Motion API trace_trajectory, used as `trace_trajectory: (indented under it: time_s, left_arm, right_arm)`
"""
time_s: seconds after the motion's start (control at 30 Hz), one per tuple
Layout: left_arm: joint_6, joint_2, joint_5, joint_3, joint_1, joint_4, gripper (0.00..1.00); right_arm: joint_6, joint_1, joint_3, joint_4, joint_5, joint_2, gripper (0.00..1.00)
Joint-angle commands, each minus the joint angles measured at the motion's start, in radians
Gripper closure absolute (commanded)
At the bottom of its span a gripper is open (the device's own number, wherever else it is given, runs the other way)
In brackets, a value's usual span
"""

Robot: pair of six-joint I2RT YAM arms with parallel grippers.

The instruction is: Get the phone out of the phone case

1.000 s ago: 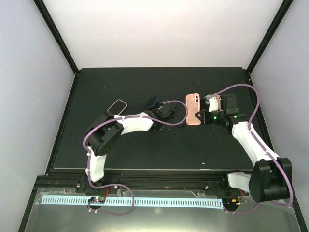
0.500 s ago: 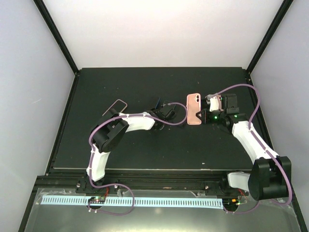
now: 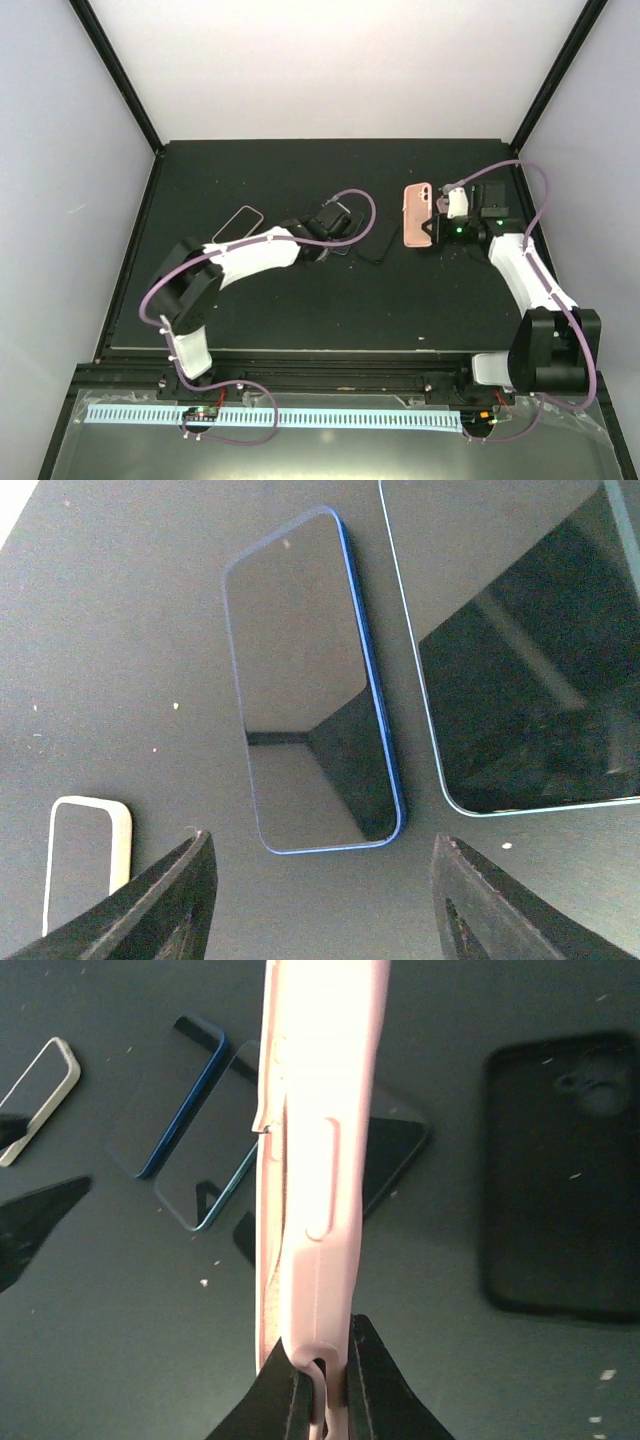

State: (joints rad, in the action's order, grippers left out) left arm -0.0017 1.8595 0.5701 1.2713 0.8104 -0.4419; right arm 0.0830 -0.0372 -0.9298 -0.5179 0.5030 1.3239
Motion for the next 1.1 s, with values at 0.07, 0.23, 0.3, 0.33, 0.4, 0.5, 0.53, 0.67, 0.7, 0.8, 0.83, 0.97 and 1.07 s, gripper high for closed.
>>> trace_trajectory:
  time_s: [0.07, 0.23, 0.3, 0.33, 0.4, 0.5, 0.53, 0.67, 0.7, 0.8, 0.83, 0.97, 1.07]
  left_arm:
    - [-0.195, -0.217, -0.251, -0.114, -0.01, -0.002, 0.4]
    - [-0.277, -0.32, -0.478, -0.208, -0.007, 0.101, 0.43]
    - [-0.279, -0.362, -0.539, -0.258, -0.001, 0.166, 0.45]
    - [-0.281, -0.383, -0.547, -0.288, 0.002, 0.206, 0.45]
    - [-0.293, -0.413, -0.543, -0.328, 0.003, 0.247, 0.41]
    - [-0.306, -0.421, -0.495, -0.337, 0.003, 0.228, 0.33]
    - [-0.308, -0.417, -0.474, -0.333, 0.002, 0.214, 0.31]
    - [-0.313, -0.411, -0.366, -0.33, -0.013, 0.165, 0.18]
    - [-0.316, -0.408, -0.33, -0.334, -0.022, 0.163, 0.15]
    - [-0.34, -0.373, -0.294, -0.33, -0.074, 0.156, 0.12]
    - [-0.351, -0.36, -0.298, -0.324, -0.09, 0.146, 0.12]
    - [-0.38, -0.333, -0.301, -0.317, -0.16, 0.145, 0.1]
    - [-0.373, -0.302, -0.136, -0.27, -0.174, 0.076, 0.05]
  right_arm:
    - [-0.282, 0.142, -0.115, -0.168, 0.092, 0.062, 0.99]
    - [-0.488, 0.18, -0.239, -0.42, 0.011, 0.176, 0.99]
    - [-0.529, 0.237, -0.27, -0.493, 0.019, 0.218, 0.99]
    - [-0.545, 0.267, -0.28, -0.533, 0.025, 0.238, 0.99]
    - [-0.596, 0.315, -0.3, -0.605, 0.016, 0.282, 0.99]
    - [-0.665, 0.395, -0.303, -0.681, -0.014, 0.333, 0.99]
    - [-0.683, 0.414, -0.299, -0.695, -0.035, 0.343, 0.99]
    - [-0.715, 0.482, -0.274, -0.715, -0.078, 0.382, 0.99]
    - [-0.702, 0.495, -0.272, -0.707, -0.085, 0.396, 0.99]
    - [-0.658, 0.534, -0.285, -0.71, -0.066, 0.449, 0.99]
    - [-0.65, 0.539, -0.286, -0.711, -0.059, 0.466, 0.98]
    - [-0.648, 0.542, -0.271, -0.682, -0.06, 0.525, 0.94]
    - [-0.662, 0.552, -0.287, -0.661, -0.066, 0.554, 0.91]
